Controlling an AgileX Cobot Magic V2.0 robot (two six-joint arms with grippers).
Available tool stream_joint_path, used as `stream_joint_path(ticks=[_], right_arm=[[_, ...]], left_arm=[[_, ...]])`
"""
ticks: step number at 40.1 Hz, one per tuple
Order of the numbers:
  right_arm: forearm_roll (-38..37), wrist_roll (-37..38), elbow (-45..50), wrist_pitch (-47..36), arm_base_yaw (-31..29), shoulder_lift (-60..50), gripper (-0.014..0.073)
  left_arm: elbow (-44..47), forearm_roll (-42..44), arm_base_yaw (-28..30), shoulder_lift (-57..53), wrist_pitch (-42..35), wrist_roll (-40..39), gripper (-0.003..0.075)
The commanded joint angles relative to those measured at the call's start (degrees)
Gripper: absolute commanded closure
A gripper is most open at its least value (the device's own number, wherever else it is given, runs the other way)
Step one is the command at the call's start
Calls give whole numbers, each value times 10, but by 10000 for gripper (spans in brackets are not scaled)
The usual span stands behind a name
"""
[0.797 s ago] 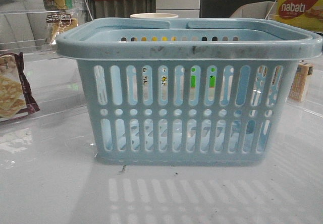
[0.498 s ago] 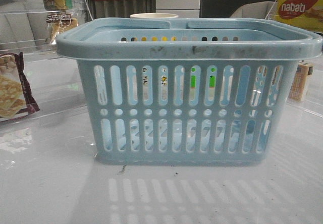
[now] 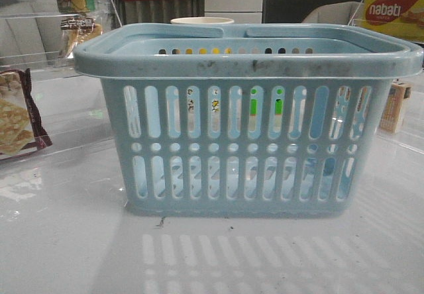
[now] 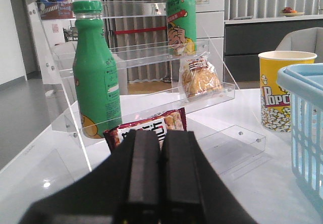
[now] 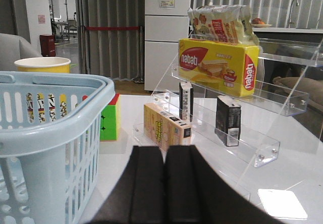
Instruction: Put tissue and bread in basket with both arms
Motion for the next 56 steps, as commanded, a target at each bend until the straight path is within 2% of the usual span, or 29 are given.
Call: stream_joint_path(ticks=[1,7,13,19,25,34,44,54,56], right_arm=[[-6,1,0,-61,-3,-10,537],[-6,1,-14,-77,-3,-10,537],[-6,1,-97,-9,-3,-10,537],[-13,0,-216,83,-3,12,537],[-20,0,-333,171,-3,80,537],[-20,0,-449,305,-3,198,537],[-20,0,-455,396,-3,298,537],[-25,0,-455,440,-3,397,531],[-25,0,-455,441,-3,416,482]], left_arm=[[0,-3,-3,-9,-52,0,629],[-12,-3,-4,-9,-98,0,629],[-90,-3,-4,-8,-65,-1,629],[-206,-9,-4,13,28,-1,629],[-327,-10,-4,76,135,-1,629],[-450,-10,-4,193,298,-1,629],[-449,-11,-4,271,378,-1,629],[-423,-10,-4,333,381,-1,627],[-423,-10,-4,343,380,-1,596]])
